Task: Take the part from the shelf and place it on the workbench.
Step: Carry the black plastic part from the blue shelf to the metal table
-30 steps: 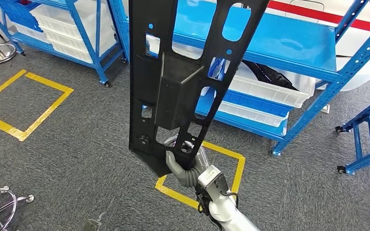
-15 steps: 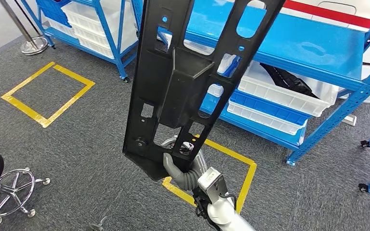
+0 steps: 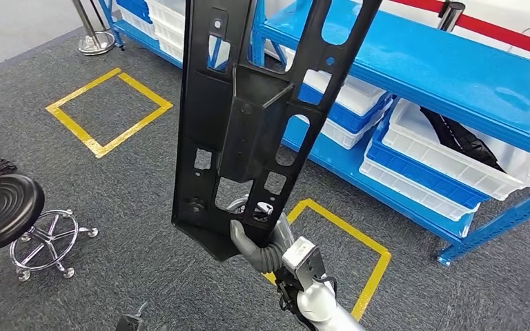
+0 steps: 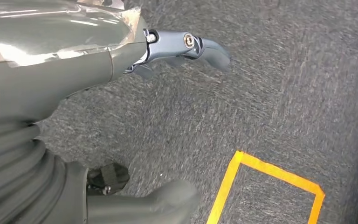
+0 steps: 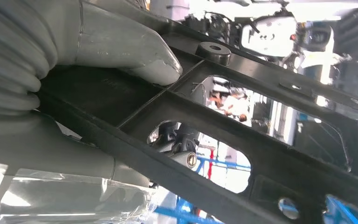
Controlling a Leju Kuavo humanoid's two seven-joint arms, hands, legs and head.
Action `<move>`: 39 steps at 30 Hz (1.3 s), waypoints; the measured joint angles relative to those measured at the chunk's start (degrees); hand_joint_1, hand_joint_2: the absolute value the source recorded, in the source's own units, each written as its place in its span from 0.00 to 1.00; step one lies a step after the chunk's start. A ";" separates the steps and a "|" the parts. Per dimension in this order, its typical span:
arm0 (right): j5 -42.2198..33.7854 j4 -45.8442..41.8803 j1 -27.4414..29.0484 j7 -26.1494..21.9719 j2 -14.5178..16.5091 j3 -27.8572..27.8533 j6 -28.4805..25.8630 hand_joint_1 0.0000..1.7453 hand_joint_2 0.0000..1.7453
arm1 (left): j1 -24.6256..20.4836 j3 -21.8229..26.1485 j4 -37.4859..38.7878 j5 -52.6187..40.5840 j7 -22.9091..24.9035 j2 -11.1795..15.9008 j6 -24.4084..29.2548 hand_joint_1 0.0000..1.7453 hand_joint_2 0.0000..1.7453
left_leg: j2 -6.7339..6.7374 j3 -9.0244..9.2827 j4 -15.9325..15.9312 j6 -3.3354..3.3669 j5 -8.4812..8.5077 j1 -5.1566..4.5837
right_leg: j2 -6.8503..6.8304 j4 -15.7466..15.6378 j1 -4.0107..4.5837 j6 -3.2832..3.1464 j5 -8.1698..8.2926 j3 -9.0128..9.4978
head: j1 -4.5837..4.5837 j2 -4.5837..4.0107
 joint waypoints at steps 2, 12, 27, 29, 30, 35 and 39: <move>-0.20 0.00 0.24 -0.15 -0.54 -0.14 -0.16 1.00 1.00 | 0.25 -0.07 -0.01 -0.22 0.01 -0.03 -0.17 0.00 1.00 | -1.37 -0.01 0.16 -0.06 -0.01 0.04 | 0.31 -2.76 -0.29 1.06 2.00 0.98 | 0.02 0.00; -1.20 0.79 0.79 -2.09 -1.58 -1.32 -0.99 1.00 1.00 | -0.46 -0.45 0.21 -0.47 0.03 -0.08 -0.96 0.00 1.00 | -0.26 -3.66 6.28 -2.95 -3.11 0.57 | 0.69 -15.05 -0.93 -0.47 7.40 6.36 | -0.40 -0.01; -1.51 2.11 0.66 -2.95 -1.61 -1.66 -2.21 1.00 1.00 | -2.30 -1.89 0.62 -0.92 -0.01 0.12 -2.26 0.00 1.00 | 2.09 0.01 -0.16 -0.40 0.13 0.10 | -2.41 -11.04 0.12 0.28 4.28 5.08 | -0.21 0.00; -1.58 2.33 0.88 -3.08 -1.90 -1.73 -2.35 1.00 1.00 | -2.66 -2.20 0.70 -0.90 -0.01 0.15 -2.38 0.00 1.00 | 0.82 0.04 -0.24 -0.07 0.27 0.09 | -0.50 -3.63 -0.07 -0.12 1.45 1.40 | -0.01 0.00; -1.61 2.49 1.01 -3.09 -2.06 -1.75 -2.44 1.00 1.00 | -2.72 -2.33 0.77 -0.89 0.01 0.17 -2.40 0.00 1.00 | 0.08 0.02 -0.23 -0.04 0.28 0.09 | -0.18 -0.60 -0.15 -0.07 0.60 -0.29 | 0.09 -0.01; -1.63 2.79 0.96 -3.11 -2.29 -1.83 -2.84 1.00 1.00 | -2.69 -2.68 1.15 -0.90 0.04 0.16 -2.58 0.00 1.00 | -3.53 -0.27 0.72 -0.78 -0.17 0.21 | 2.34 -10.83 -1.21 2.23 6.18 3.54 | 0.15 -0.01; -1.74 3.01 0.76 -3.16 -2.19 -1.84 -2.90 1.00 1.00 | -2.48 -2.70 1.22 -0.85 0.03 0.27 -2.61 0.00 1.00 | -4.99 -1.07 1.35 -2.12 -0.37 0.50 | 2.61 -14.26 -1.08 0.93 7.49 5.19 | 0.08 -0.01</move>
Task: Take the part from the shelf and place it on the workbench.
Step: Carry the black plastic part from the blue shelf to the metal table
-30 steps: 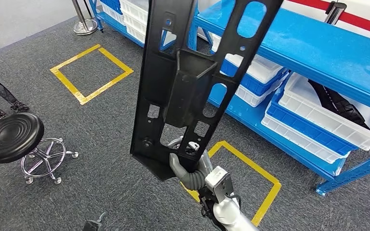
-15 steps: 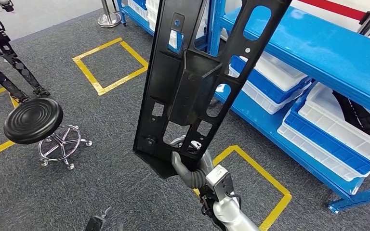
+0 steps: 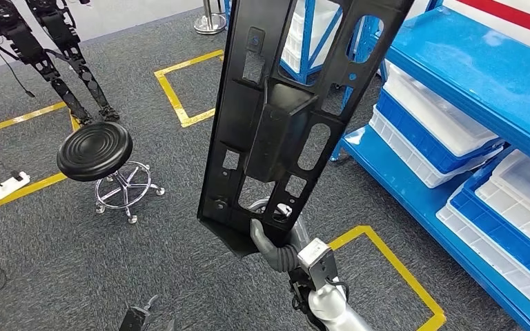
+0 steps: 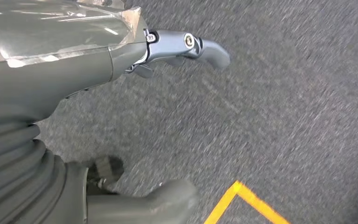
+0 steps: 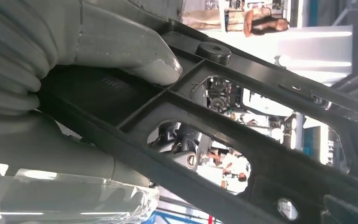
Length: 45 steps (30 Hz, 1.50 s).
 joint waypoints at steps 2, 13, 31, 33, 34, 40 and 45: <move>-0.05 0.01 -0.19 -0.02 0.20 -0.03 -0.01 1.00 1.00 | 0.10 -0.03 0.08 0.00 0.00 0.08 0.00 0.00 1.00 | 1.89 -0.69 1.42 -0.50 -0.93 0.09 | -0.90 -0.22 -0.04 -0.77 0.17 0.20 | -0.19 0.01; -0.27 0.58 -0.43 -0.12 0.46 -0.08 -0.01 1.00 1.00 | -0.35 -0.10 0.47 0.39 -0.01 0.06 0.28 0.00 1.00 | 10.05 -0.07 0.76 0.48 -0.56 -0.95 | -6.56 -0.41 1.39 -1.65 -0.77 0.93 | -0.55 0.01; -0.39 1.19 -0.44 -0.26 0.42 0.05 -0.01 1.00 1.00 | -0.85 -1.32 0.97 0.46 0.01 -0.18 0.38 0.00 1.00 | 0.08 0.51 -0.15 0.03 -0.38 0.05 | -0.42 0.05 -0.16 0.19 0.09 -0.22 | -0.04 0.01; -0.40 1.17 -0.62 -0.27 0.61 0.03 -0.01 1.00 1.00 | -0.81 -1.41 1.09 0.48 0.01 -0.18 0.47 0.00 1.00 | 1.98 0.01 1.03 -0.37 -1.11 0.12 | -1.19 -0.09 -0.21 -0.37 0.17 -0.02 | -0.19 0.01; -0.41 1.16 -0.69 -0.28 0.70 0.01 -0.01 1.00 1.00 | -0.87 -1.45 1.13 0.50 0.01 -0.19 0.51 0.00 1.00 | 3.60 -0.82 2.94 -0.62 -2.20 0.15 | -1.64 -0.17 -0.23 -0.67 0.14 0.11 | -0.31 0.01; -0.40 1.13 -0.35 -0.30 0.82 -0.05 -0.01 1.00 1.00 | -0.98 -1.51 1.25 0.55 0.00 -0.26 0.70 0.00 1.00 | 6.83 -6.21 12.81 -0.81 -4.93 0.26 | -4.85 -0.16 0.66 -1.77 -0.47 0.50 | -0.55 0.00; -0.40 0.95 -0.35 -0.30 0.93 -0.06 -0.01 1.00 1.00 | -1.36 -1.55 1.23 0.55 0.00 -0.29 0.70 0.00 1.00 | 10.84 -0.12 0.61 0.99 -0.72 -1.37 | -7.05 -0.41 1.29 -1.44 -1.05 1.14 | -0.48 0.00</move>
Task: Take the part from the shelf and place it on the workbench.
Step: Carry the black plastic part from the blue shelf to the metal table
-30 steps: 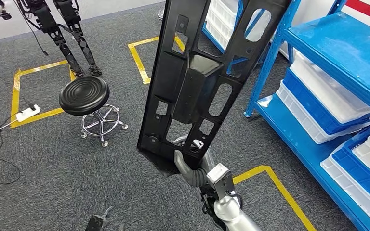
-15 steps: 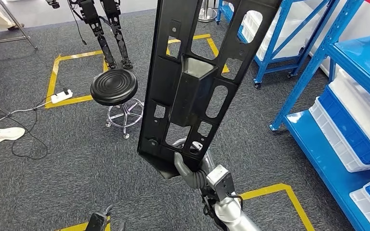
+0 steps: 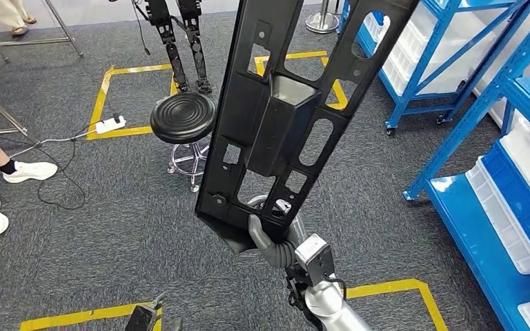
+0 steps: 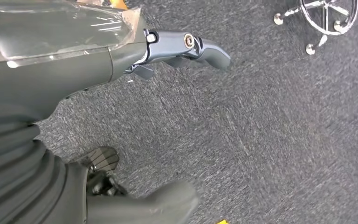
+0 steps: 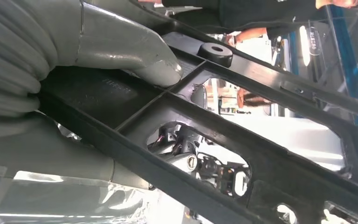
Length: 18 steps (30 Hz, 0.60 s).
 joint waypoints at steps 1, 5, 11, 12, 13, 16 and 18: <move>0.00 -0.01 -0.01 0.00 0.02 -0.01 0.00 1.00 1.00 | -0.04 -0.01 0.00 0.00 -0.01 0.02 0.00 0.00 1.00 | -0.69 -0.01 -0.24 0.25 0.09 -0.14 | -0.53 -0.15 0.06 0.23 -0.07 0.16 | -0.03 0.00; 0.01 -0.25 0.00 0.00 0.12 -0.01 0.00 1.00 1.00 | -0.15 -0.04 -0.02 0.03 -0.03 -0.13 0.02 0.00 1.00 | -3.23 1.51 -2.19 1.39 1.07 0.54 | 1.96 4.22 0.09 0.67 -2.53 -1.38 | 0.31 0.01; 0.56 -0.39 1.10 0.00 -0.52 -0.05 -0.11 1.00 1.00 | -0.13 -0.07 0.05 0.09 -0.02 -0.33 0.26 0.00 1.00 | -7.99 1.74 -1.92 1.45 0.87 0.67 | 4.82 10.23 -0.83 2.03 -2.57 -6.04 | 0.56 0.00; 0.67 -0.45 1.11 0.00 -0.54 -0.05 -0.11 1.00 1.00 | -0.12 -0.07 0.06 0.09 -0.02 -0.34 0.26 0.00 1.00 | -8.70 1.69 -1.64 1.16 0.68 0.74 | 5.67 6.37 -1.08 2.54 -0.86 -4.53 | 0.60 0.01; 0.74 -0.54 1.15 0.01 -0.54 -0.05 -0.11 1.00 1.00 | -0.11 -0.07 0.07 0.10 -0.01 -0.36 0.26 0.00 1.00 | -9.34 1.58 -1.27 0.79 0.41 0.70 | 6.40 3.05 -1.27 2.71 0.50 -3.07 | 0.62 0.01; 0.99 -0.92 1.45 0.02 -0.55 -0.08 -0.11 1.00 1.00 | 0.06 -0.07 0.07 0.11 0.01 -0.34 0.26 0.00 1.00 | -10.45 1.12 -0.85 -0.21 0.07 0.84 | 6.89 0.08 -1.04 1.71 1.53 -1.56 | 0.58 0.00; 1.19 -1.29 1.55 0.02 -0.43 -0.10 -0.11 1.00 1.00 | 0.29 -0.08 0.08 0.11 0.00 -0.22 0.31 0.00 1.00 | -10.25 0.98 -0.69 -0.80 -0.13 1.15 | 6.26 -0.13 -1.10 0.95 1.68 -1.36 | 0.57 0.01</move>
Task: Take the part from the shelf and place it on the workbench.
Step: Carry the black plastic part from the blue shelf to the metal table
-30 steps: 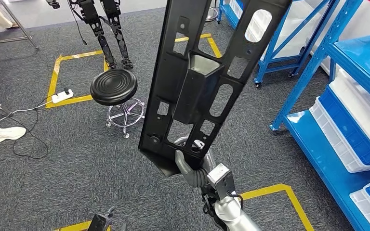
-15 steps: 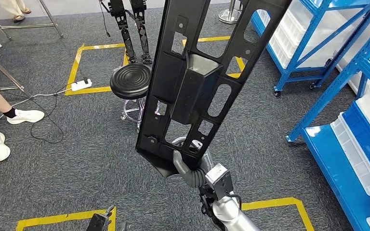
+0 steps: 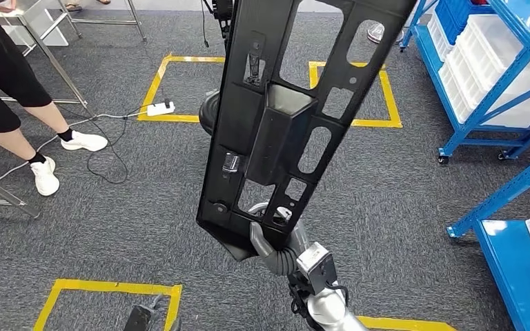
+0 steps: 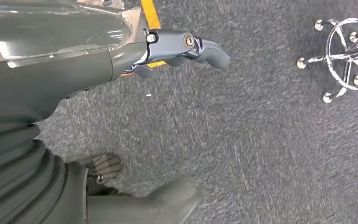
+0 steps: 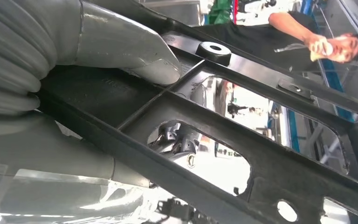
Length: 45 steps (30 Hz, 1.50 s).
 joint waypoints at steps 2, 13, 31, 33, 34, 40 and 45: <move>0.13 -0.42 0.04 -0.01 0.19 -0.04 0.00 1.00 1.00 | 0.04 -0.02 0.01 -0.02 0.00 0.08 0.05 0.00 1.00 | 2.46 -1.31 2.94 -0.64 -1.77 0.09 | -0.86 -0.30 -0.25 -0.77 0.01 0.38 | -0.31 0.00; 0.87 -1.04 0.44 0.23 0.45 -0.21 0.09 1.00 1.00 | -0.04 -0.02 0.01 0.15 0.01 0.08 0.38 0.00 1.00 | 9.51 -0.52 -0.01 -0.36 0.44 -0.31 | -6.17 -0.45 0.69 -0.64 -1.45 1.70 | -0.44 0.00; 1.54 -1.58 1.02 0.57 0.38 -0.49 0.35 1.00 1.00 | 0.72 0.02 -0.04 0.39 0.00 0.14 0.51 0.00 1.00 | -0.76 0.13 -0.09 -0.16 0.00 0.29 | 0.35 0.23 -0.33 0.33 -0.29 0.15 | 0.09 0.00; 1.54 -1.62 0.97 0.56 0.62 -0.56 0.40 1.00 1.00 | 0.82 0.00 -0.09 0.39 0.00 0.24 0.52 0.00 1.00 | 2.17 -0.99 2.59 -0.65 -1.49 0.30 | -0.63 0.06 -0.40 -0.52 -0.40 0.58 | -0.29 -0.01; 1.54 -1.63 0.98 0.56 0.69 -0.60 0.42 1.00 1.00 | 0.77 -0.01 -0.11 0.39 0.00 0.24 0.52 0.00 1.00 | 4.02 -2.31 5.39 -0.89 -2.85 0.31 | -1.18 0.04 -0.26 -0.89 -0.53 0.77 | -0.46 -0.01; 1.54 -1.64 1.07 0.57 0.77 -0.60 0.52 1.00 1.00 | 0.85 -0.02 -0.14 0.39 0.00 0.30 0.52 0.00 1.00 | 6.47 -6.49 11.46 -0.94 -2.75 0.62 | -4.65 0.05 0.17 -1.66 -1.27 1.34 | -0.66 -0.01; 1.55 -1.66 1.03 0.55 0.86 -0.60 0.78 1.00 1.00 | 0.56 -0.02 -0.26 0.39 0.00 0.37 0.54 0.00 1.00 | 9.69 -0.96 0.34 0.45 0.45 -0.84 | -6.96 -0.20 0.93 -0.57 -2.08 2.12 | -0.59 0.00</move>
